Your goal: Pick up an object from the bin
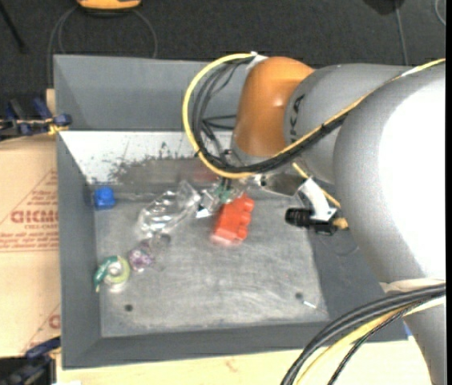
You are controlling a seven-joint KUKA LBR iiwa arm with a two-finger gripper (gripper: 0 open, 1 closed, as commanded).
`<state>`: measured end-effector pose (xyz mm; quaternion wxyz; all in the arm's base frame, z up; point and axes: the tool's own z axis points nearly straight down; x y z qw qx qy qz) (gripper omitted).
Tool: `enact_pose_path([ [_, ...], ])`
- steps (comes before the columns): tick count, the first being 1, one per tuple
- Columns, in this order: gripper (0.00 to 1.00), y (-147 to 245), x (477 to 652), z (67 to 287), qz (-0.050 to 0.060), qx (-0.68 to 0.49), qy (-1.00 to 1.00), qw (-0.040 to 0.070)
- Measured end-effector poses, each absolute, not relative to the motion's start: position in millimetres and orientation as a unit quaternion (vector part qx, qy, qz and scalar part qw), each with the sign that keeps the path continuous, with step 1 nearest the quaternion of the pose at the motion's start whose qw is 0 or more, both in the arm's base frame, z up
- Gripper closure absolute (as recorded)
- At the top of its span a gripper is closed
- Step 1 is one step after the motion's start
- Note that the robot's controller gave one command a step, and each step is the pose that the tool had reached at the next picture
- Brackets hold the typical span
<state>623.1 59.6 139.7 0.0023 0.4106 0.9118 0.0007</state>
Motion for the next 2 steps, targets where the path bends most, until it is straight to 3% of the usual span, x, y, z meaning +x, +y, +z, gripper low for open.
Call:
enact_pose_path([
  [1,0.00,59.1,623.2,140.5,0.000,0.410,0.912,0.003],
  [2,0.00,63.4,646.8,83.9,0.000,0.388,0.922,0.003],
])
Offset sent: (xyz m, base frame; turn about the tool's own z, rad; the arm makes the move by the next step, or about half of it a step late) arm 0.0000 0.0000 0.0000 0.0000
